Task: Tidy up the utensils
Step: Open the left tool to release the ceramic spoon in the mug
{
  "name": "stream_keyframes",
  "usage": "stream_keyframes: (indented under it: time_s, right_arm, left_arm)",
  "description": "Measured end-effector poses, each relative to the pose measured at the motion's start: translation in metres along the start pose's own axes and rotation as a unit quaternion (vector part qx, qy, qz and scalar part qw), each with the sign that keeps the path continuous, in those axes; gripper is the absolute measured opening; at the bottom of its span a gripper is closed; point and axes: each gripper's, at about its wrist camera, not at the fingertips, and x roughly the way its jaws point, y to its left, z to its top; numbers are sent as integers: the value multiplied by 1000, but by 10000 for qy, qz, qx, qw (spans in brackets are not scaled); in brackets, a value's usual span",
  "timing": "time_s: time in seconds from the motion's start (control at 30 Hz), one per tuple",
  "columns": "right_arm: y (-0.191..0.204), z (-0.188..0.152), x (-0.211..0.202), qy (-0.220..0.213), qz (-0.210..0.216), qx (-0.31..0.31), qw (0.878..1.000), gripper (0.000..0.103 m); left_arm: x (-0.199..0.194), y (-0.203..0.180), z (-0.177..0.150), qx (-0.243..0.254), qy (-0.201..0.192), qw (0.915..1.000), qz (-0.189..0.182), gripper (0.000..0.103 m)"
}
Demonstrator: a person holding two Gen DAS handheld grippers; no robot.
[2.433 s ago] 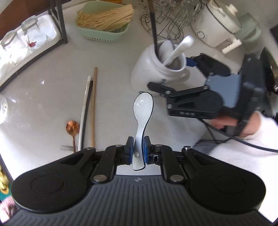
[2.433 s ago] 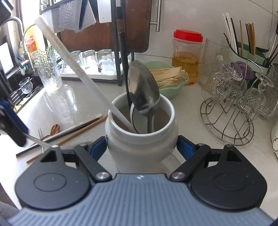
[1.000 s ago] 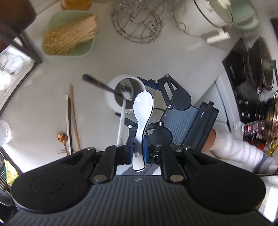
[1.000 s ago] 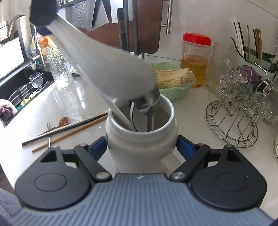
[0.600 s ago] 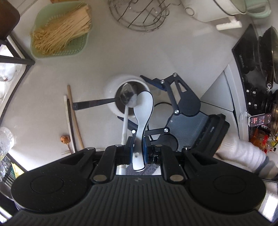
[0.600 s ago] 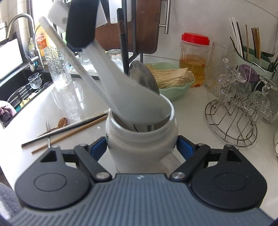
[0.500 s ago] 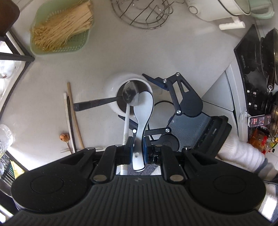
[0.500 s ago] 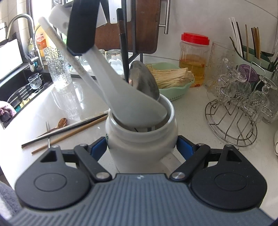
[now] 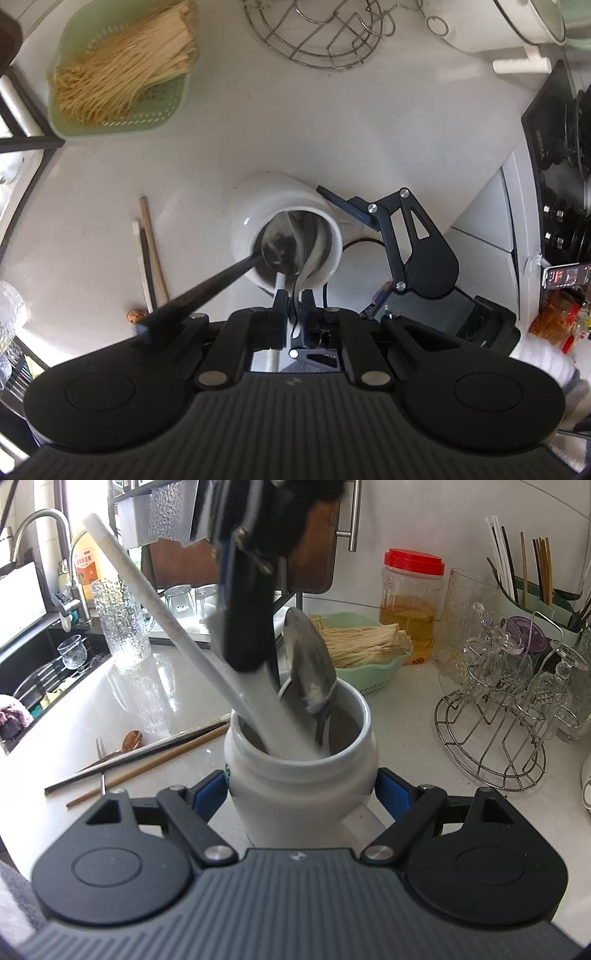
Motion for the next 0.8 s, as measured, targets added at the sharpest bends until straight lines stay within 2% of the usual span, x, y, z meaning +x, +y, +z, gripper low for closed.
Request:
stream_keyframes:
  time_s: [0.33,0.47,0.53,0.6,0.8]
  right_arm:
    - [1,-1,0,-14,-50,54,10000,89]
    - [1,0,0,-14,-58,77,10000,89]
    - [1,0,0,-18,-50,74,10000,89]
    - [1,0,0,-20,-46,56,10000,89]
    - [-1,0,1,-42,-18,41,10000,89]
  left_arm:
    - [5,-11,3,311,-123,9994,85,8]
    - [-8,-16,-9,470,-523,9974,164,9]
    - [-16,-18,-18,473,-760,9959,156,13]
    - [-28,-19,-30,450,-1100,9928,162,18]
    - [-56,-13,-79,211,-2042,9784,222,19]
